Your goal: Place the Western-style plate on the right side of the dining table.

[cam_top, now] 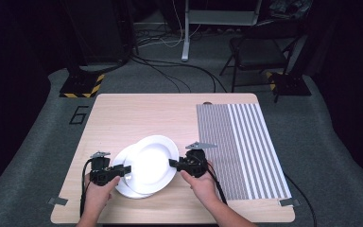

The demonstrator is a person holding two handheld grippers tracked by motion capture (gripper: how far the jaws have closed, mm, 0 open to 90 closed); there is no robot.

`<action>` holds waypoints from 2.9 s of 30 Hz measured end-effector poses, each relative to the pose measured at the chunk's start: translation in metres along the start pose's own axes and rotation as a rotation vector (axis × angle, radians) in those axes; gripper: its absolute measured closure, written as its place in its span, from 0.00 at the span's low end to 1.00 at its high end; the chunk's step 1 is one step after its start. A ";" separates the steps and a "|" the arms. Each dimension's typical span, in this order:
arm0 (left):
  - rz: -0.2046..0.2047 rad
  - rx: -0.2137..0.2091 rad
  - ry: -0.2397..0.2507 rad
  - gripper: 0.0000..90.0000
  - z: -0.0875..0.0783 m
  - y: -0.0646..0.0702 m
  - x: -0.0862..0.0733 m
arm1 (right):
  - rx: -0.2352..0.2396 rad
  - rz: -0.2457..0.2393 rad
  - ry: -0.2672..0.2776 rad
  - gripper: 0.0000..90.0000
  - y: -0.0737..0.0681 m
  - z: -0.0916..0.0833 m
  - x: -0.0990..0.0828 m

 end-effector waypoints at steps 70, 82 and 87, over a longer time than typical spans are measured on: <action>-0.042 -0.061 0.031 0.59 -0.005 0.017 -0.008 | -0.177 -0.095 -0.063 0.52 -0.001 -0.011 -0.011; -0.035 -0.054 0.054 0.59 -0.012 0.027 -0.006 | -0.194 -0.047 -0.080 0.51 0.003 -0.007 -0.013; -0.042 -0.050 0.061 0.59 -0.012 0.029 -0.006 | -0.198 -0.044 -0.084 0.50 0.004 -0.006 -0.012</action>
Point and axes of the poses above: each handheld gripper's, and its own axes: z roughly forward along the jaws, x roughly out of its top, y roughly to its right, the point moved 7 cm from there along z, roughly forward along the jaws, and after that the axes turned 3 degrees about -x, right-handed, at the moved point
